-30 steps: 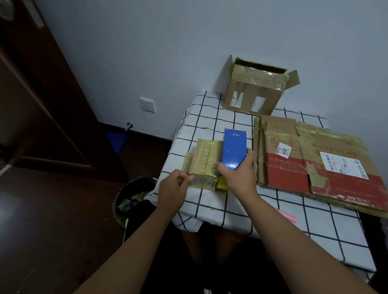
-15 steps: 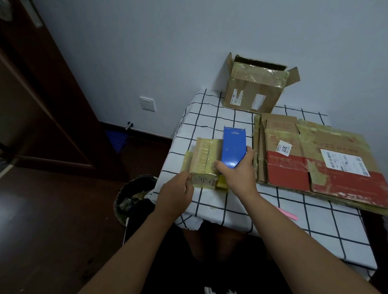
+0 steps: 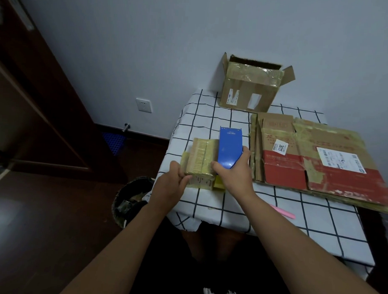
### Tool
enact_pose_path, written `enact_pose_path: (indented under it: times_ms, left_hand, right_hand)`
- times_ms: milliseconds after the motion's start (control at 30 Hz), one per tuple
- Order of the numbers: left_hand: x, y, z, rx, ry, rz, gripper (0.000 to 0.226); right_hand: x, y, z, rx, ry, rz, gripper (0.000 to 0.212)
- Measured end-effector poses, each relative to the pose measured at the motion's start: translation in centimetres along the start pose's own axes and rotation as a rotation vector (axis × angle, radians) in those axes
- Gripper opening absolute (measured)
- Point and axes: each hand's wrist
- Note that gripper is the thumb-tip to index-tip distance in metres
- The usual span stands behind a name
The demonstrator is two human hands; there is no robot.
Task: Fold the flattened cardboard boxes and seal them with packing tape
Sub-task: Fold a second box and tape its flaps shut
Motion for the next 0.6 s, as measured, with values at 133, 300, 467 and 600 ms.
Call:
enact_pose_path:
  times_ms: [133, 300, 467, 600]
  left_hand:
    - [-0.4, 0.3, 0.6, 0.047, 0.087, 0.052, 0.038]
    - [0.3, -0.2, 0.6, 0.156, 0.027, 0.094, 0.031]
    - [-0.3, -1.0, 0.8, 0.126, 0.036, 0.179, 0.035]
    - [0.2, -4.3, 1.7, 0.039, -0.051, 0.332, 0.046]
  right_hand:
    - [0.1, -0.1, 0.0, -0.008, 0.003, -0.005, 0.081]
    - [0.2, -0.1, 0.0, -0.005, -0.001, -0.009, 0.078]
    - [-0.1, -0.1, 0.1, 0.005, 0.004, 0.017, 0.084]
    - [-0.9, 0.1, 0.5, 0.054, -0.02, 0.15, 0.084]
Point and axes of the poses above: each hand's wrist, its own z-axis towards the middle knuckle, its own x-axis out of the palm, y = z × x, and after that the axes turned 8 degrees about y, right-handed
